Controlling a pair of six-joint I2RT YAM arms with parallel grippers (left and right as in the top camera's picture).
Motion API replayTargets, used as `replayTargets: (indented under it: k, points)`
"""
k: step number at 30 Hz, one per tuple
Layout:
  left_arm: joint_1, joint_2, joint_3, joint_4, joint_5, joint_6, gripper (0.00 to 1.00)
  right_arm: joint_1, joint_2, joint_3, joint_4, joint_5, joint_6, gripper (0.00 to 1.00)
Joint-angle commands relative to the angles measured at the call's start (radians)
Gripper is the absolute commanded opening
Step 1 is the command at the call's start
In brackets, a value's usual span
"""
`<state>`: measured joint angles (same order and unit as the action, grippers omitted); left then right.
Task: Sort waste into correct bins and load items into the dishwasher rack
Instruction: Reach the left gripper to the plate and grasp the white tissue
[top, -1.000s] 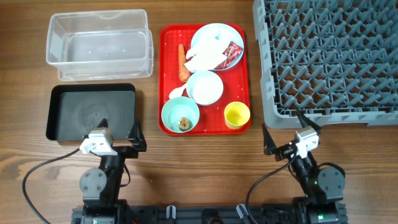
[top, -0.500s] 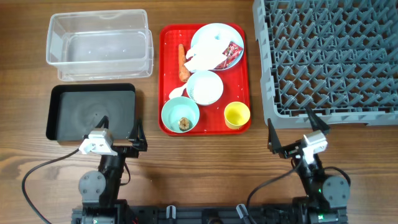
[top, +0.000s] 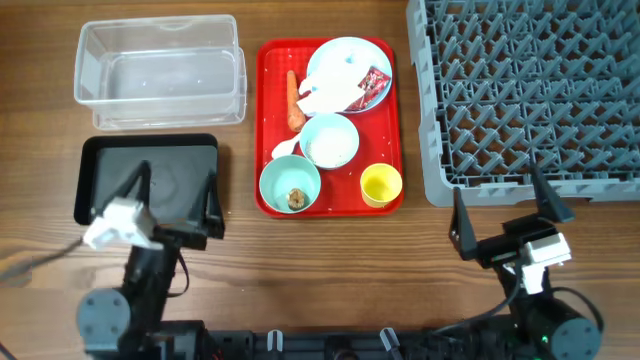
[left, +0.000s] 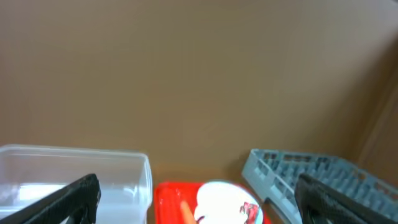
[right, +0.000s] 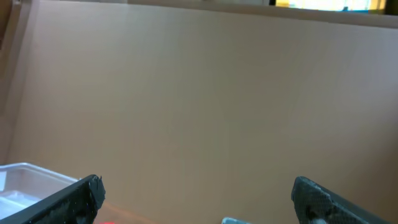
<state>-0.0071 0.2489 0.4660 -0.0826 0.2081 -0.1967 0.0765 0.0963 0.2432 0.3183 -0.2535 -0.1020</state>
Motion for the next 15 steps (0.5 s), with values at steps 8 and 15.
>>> replayTargets:
  k: [8,15]
  points:
    - [-0.002,0.800,0.859,-0.672,0.029,0.063,1.00,0.005,0.636,0.686,-0.487,-0.200,-0.004,1.00]
    - [-0.116,1.365,1.354,-1.186,0.031,0.122,1.00,0.005,1.135,1.194,-1.065,-0.200,0.000,1.00]
